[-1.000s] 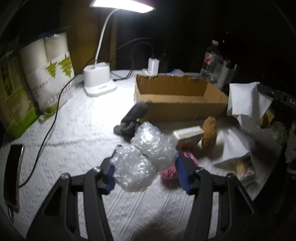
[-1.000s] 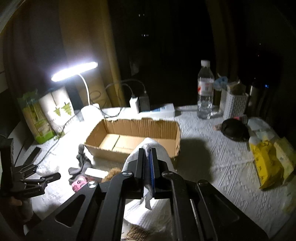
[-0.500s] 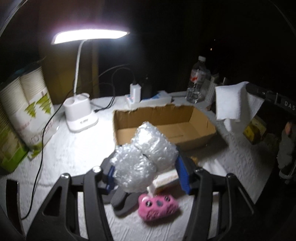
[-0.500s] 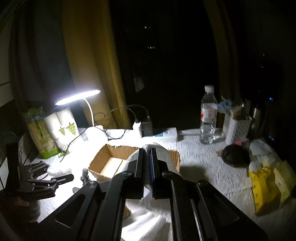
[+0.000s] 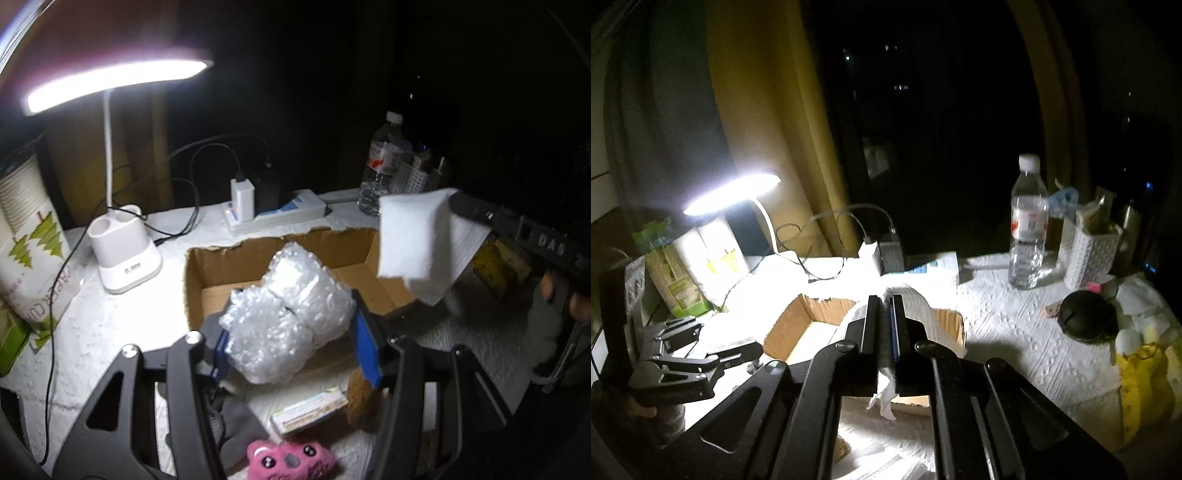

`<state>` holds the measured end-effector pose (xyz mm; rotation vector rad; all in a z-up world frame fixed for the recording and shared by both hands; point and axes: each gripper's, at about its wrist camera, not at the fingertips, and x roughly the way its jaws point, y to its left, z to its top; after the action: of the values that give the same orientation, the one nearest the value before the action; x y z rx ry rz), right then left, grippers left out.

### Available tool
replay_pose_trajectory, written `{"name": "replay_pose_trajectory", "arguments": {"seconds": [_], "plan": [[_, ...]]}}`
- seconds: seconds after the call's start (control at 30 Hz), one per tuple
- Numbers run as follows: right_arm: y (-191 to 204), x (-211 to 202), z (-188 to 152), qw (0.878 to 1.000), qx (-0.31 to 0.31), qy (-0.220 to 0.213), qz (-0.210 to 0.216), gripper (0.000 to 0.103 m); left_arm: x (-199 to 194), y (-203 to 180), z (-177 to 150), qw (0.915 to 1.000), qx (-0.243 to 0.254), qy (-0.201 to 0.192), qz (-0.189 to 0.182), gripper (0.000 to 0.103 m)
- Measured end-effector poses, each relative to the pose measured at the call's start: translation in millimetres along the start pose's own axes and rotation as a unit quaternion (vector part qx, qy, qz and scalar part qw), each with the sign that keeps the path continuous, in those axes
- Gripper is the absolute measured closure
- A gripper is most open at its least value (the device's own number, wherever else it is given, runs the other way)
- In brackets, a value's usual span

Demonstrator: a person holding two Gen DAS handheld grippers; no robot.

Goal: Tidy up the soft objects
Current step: 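Carry the bubble wrap with the left gripper into the cardboard box while the right gripper lowers the tissue in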

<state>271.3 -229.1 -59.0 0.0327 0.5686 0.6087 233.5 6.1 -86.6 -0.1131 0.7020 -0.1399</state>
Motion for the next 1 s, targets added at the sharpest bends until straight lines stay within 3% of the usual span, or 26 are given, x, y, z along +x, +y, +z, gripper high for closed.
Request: {"name": "replay_pose_trajectory", "arguments": {"seconds": [0.37, 0.6, 0.73, 0.8, 0.87, 0.93, 1.0], "plan": [[-39, 59, -36, 0.997, 0.031, 0.069, -0.003, 0.097, 50, -14, 11, 0.9994, 0.0, 0.033, -0.012, 0.047], [-46, 80, -52, 0.994, 0.013, 0.109, -0.017, 0.097, 84, -25, 15, 0.9981, 0.006, 0.058, -0.021, 0.047], [-46, 80, -51, 0.994, 0.003, 0.106, -0.02, 0.097, 102, -34, 14, 0.9967, 0.013, 0.077, -0.023, 0.047], [-47, 75, -47, 0.996, 0.005, 0.093, -0.019, 0.092, 110, -39, 12, 0.9957, 0.018, 0.087, -0.025, 0.047], [-49, 69, -43, 0.997, 0.009, 0.076, -0.018, 0.066, 118, -43, 11, 0.9949, 0.02, 0.096, -0.025, 0.047], [-52, 63, -41, 0.998, 0.018, 0.062, -0.017, 0.058, 126, -46, 9, 0.9938, 0.021, 0.106, -0.026, 0.047], [-55, 60, -40, 0.998, 0.023, 0.054, -0.021, 0.056, 132, -49, 8, 0.9927, 0.024, 0.115, -0.027, 0.047]]}}
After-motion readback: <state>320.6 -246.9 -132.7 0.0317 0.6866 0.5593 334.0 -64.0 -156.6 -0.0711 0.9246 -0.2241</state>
